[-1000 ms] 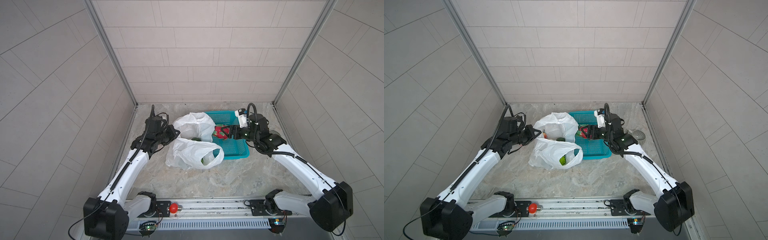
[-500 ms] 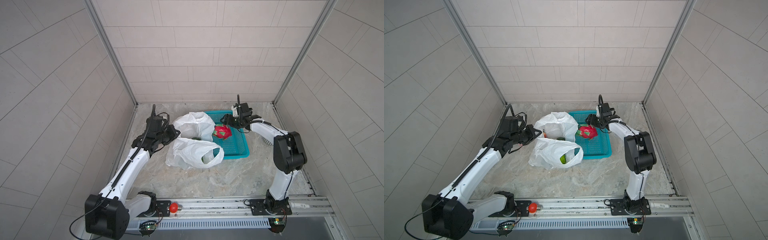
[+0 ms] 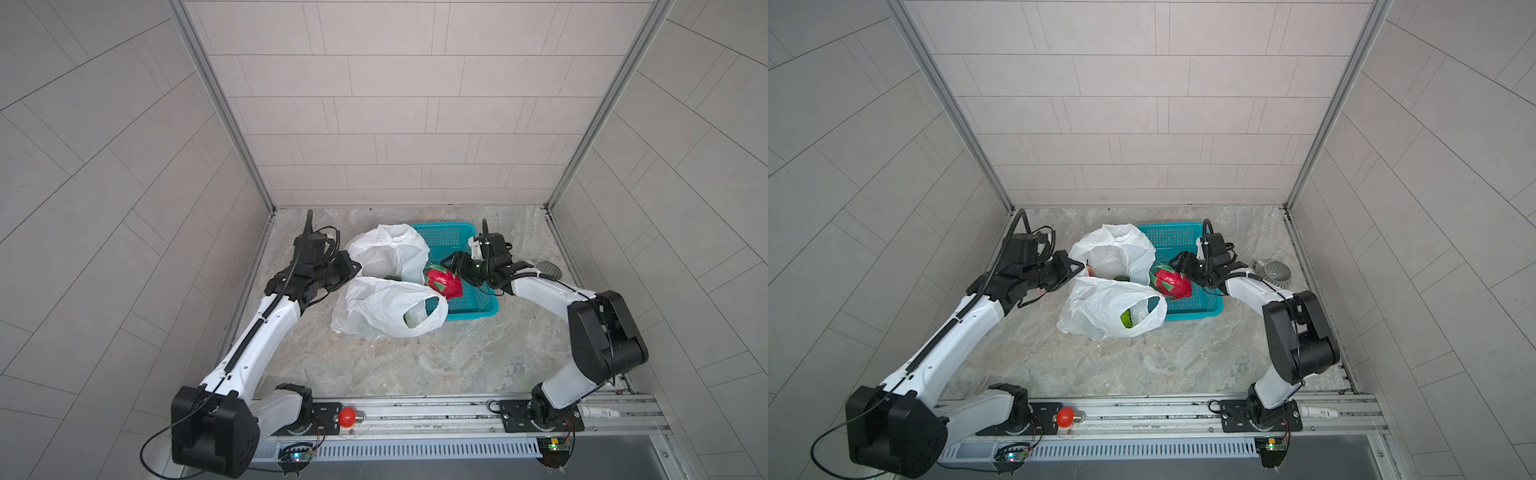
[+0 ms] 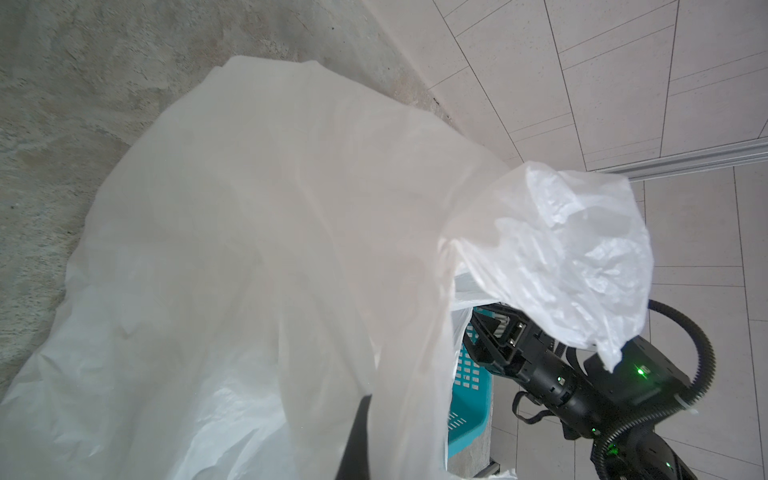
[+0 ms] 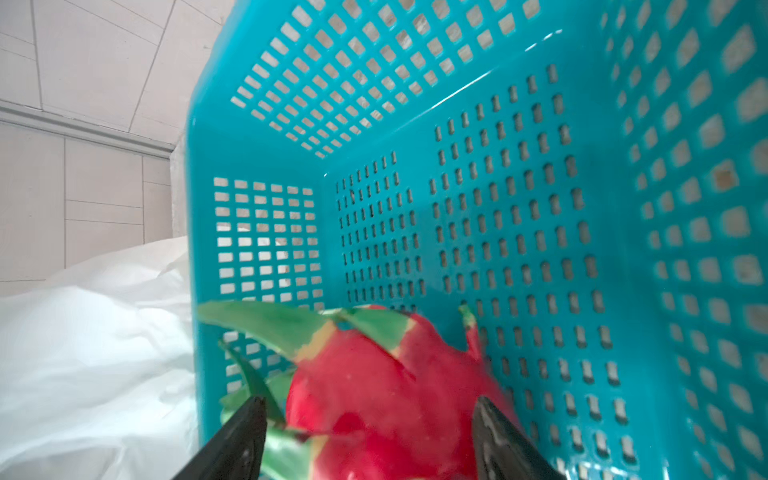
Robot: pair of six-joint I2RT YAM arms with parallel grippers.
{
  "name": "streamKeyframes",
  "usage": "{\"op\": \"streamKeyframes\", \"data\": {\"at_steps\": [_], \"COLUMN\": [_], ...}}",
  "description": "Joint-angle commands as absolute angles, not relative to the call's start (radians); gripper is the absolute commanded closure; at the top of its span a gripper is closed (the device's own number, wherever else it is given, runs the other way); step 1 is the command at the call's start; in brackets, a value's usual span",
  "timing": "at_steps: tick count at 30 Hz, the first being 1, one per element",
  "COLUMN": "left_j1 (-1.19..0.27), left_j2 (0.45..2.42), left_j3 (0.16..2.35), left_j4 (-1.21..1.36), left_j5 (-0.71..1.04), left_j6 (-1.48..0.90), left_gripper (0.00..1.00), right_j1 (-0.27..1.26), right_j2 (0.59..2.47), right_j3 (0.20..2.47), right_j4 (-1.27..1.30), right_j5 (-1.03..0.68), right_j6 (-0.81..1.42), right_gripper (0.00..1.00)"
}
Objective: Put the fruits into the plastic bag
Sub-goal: 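Move the right gripper back to the basket and grasp the dragon fruit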
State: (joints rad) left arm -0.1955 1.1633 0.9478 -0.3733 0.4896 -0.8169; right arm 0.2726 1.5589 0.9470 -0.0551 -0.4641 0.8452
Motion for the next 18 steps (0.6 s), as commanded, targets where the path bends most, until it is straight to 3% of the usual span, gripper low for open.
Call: {"op": "streamKeyframes", "data": {"at_steps": [1,10,18], "left_j1": [-0.193,-0.193,-0.193], "left_j2": [1.159,1.162,1.154], "left_j3": [0.966,0.959,0.957], "left_j4": [-0.379,-0.364,-0.366], "left_j5": [0.487,0.49,0.489], "left_j6": [-0.802,-0.817,-0.818], "left_gripper": [1.0,1.0,1.0], "right_j1": [0.282,0.401,0.449], "right_j2": [1.474,1.537,1.68], "right_j3": [0.958,1.138,1.262], "right_j4": [-0.155,-0.55,-0.625], "right_j5": [-0.391,-0.176,-0.088], "right_j6": [0.795,0.456,0.381], "right_gripper": [0.21,0.14,0.14]}}
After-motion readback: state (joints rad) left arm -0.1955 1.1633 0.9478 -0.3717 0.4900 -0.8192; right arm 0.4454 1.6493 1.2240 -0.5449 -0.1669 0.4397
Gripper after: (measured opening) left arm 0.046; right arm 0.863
